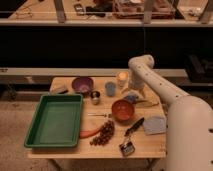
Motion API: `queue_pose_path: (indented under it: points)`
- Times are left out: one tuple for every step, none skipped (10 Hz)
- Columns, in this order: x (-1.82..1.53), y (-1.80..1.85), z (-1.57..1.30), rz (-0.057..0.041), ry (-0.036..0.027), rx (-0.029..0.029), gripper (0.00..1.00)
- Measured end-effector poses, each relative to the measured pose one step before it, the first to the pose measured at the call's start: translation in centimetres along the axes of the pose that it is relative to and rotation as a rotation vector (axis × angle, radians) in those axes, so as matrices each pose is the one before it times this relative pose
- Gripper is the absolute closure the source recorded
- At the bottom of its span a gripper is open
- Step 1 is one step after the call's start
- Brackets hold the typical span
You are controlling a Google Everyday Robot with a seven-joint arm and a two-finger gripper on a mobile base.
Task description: Wipe tray with sponge
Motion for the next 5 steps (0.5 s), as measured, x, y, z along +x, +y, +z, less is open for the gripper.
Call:
queue_pose_path:
  points:
    - [-0.031, -0.046, 0.1, -0.00039, -0.00028, 0.00669, 0.2]
    - [-0.013, 0.004, 0.05, -0.00208, -0.00026, 0.00449, 0.2]
    - [0.039, -0.027, 0.045, -0.00044, -0.00079, 0.0023, 0.2]
    - [0.063, -0.056, 0.015, -0.00077, -0.00026, 0.00247, 0.2]
    - [0.083, -0.095, 0.047, -0.00239, 0.00039, 0.00006, 0.2]
